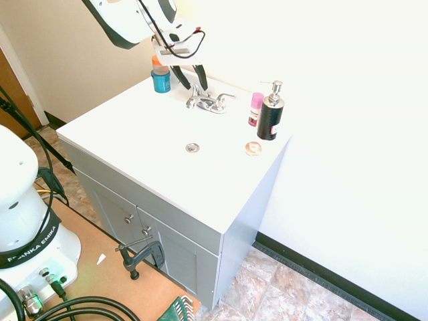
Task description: Turn off the hot water
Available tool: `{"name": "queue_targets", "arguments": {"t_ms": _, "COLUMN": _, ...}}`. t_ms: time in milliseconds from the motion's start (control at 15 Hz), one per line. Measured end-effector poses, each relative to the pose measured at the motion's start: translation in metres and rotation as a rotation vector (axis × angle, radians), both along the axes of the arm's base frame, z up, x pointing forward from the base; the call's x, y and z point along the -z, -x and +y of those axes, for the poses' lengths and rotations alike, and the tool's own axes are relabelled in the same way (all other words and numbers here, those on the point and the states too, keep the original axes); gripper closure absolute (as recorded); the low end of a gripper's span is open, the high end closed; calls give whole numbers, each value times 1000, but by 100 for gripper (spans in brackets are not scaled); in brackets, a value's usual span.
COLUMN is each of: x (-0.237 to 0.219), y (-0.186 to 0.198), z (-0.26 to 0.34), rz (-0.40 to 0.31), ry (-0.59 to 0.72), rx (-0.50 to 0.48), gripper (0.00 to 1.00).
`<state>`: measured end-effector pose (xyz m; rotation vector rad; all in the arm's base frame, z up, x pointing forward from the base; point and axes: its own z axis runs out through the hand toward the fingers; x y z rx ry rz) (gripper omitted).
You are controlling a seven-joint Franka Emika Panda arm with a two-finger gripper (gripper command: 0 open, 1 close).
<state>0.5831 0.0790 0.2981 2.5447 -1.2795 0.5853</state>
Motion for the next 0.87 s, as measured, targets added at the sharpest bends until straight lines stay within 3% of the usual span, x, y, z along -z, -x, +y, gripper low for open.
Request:
{"name": "queue_targets", "arguments": {"t_ms": 533, "x": -8, "y": -13, "z": 2, "rz": 5, "ry": -51, "rx": 16, "gripper": 0}}
{"name": "queue_targets", "arguments": {"t_ms": 867, "x": -43, "y": 42, "z": -33, "rz": 52, "ry": -118, "rx": 17, "gripper": 0}}
